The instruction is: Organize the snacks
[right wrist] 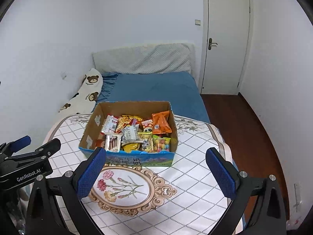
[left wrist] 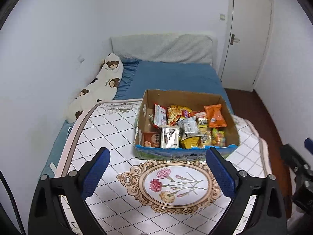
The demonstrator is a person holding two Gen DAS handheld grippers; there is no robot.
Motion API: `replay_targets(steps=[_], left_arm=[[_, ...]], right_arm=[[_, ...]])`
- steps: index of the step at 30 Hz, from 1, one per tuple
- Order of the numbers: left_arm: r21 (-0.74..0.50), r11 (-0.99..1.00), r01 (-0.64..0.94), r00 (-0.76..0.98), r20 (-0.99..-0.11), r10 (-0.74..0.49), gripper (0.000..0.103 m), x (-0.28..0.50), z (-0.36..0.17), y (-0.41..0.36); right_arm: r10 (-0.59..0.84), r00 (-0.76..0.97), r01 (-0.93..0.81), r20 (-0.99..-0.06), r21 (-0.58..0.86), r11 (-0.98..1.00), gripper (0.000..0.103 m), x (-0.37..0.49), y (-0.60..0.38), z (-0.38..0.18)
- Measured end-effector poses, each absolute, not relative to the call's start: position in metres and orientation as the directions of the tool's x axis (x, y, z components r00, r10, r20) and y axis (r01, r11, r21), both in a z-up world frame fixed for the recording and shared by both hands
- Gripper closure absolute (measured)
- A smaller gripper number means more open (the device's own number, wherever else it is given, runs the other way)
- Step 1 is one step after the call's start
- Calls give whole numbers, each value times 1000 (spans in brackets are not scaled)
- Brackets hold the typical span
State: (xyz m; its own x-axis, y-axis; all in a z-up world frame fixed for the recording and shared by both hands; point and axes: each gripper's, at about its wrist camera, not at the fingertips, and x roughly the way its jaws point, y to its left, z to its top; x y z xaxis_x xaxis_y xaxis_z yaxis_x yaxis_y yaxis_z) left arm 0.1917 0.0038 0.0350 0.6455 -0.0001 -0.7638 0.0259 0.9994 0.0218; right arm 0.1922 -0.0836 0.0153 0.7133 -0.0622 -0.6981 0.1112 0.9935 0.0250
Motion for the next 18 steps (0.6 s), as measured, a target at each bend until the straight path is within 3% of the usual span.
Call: replay_targets(steps=[18], left_arm=[[63, 996, 60, 560, -828, 19, 3, 248, -13, -13]], right_arm=[[-80, 623, 126, -778, -1, 992, 0, 267, -98, -47]])
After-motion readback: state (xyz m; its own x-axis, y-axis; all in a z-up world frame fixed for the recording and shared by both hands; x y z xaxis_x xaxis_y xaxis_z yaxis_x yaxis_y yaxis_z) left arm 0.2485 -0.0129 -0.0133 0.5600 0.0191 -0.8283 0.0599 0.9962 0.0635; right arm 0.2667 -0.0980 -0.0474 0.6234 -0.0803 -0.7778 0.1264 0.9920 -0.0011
